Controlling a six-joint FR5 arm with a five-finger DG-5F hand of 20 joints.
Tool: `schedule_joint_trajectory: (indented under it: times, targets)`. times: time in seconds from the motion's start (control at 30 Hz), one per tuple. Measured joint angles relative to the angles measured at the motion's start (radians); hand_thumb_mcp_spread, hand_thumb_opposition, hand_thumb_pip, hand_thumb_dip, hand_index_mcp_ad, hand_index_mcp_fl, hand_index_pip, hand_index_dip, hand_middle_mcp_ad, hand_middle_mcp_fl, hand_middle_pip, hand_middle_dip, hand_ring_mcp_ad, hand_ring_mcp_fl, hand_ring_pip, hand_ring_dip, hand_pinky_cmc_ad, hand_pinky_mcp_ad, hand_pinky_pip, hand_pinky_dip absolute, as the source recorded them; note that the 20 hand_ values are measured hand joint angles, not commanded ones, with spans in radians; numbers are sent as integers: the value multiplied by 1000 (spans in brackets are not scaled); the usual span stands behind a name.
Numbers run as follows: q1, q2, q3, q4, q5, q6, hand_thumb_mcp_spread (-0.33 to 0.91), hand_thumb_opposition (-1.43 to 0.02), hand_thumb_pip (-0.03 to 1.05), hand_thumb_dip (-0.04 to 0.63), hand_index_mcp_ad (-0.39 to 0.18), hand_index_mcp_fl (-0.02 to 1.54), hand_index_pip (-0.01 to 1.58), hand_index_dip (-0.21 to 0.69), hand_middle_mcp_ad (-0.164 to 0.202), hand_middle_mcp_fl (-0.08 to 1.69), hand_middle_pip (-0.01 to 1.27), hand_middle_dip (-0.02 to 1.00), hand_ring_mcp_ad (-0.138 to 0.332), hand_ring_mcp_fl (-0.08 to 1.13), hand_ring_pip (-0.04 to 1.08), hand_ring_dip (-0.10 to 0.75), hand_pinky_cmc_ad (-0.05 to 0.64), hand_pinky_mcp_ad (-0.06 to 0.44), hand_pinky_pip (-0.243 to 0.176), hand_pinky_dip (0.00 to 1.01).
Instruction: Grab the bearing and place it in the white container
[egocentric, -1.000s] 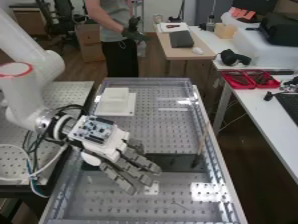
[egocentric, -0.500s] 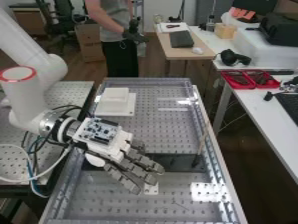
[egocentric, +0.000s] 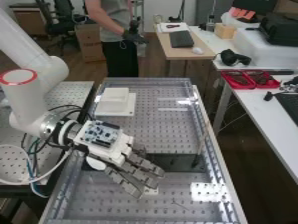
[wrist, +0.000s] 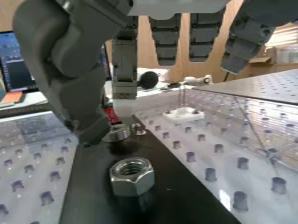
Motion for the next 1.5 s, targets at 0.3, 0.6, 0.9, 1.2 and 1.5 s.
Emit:
schedule_joint_trajectory:
  times: [0.3, 0.6, 0.9, 1.2, 1.5]
  targets:
    - [-10, -7, 6, -5, -7, -21, 370, -857, 696, 272, -103, 21, 1447, 279, 126, 2, 131, 105, 178, 17, 75, -5, 435, 295, -126, 126]
    - [-12, -8, 7, -6, -13, -37, 370, -855, 703, 269, -105, 21, 1459, 283, 122, 0, 131, 105, 164, 17, 77, -3, 419, 295, -122, 126]
    - [-12, -9, 3, -3, -18, -43, 372, -836, 712, 271, -101, 17, 1470, 283, 122, 2, 127, 105, 164, 17, 75, -3, 415, 295, -122, 126]
    - [-6, -2, -11, 5, -11, -42, 372, -838, 712, 271, -105, 17, 1470, 284, 122, 2, 127, 105, 164, 17, 75, -3, 414, 295, -122, 126]
    - [0, 1, -16, 6, -10, -40, 368, -838, 712, 271, -101, -3, 1468, 284, 108, 0, 127, 108, 166, 17, 75, -3, 415, 295, -122, 126]
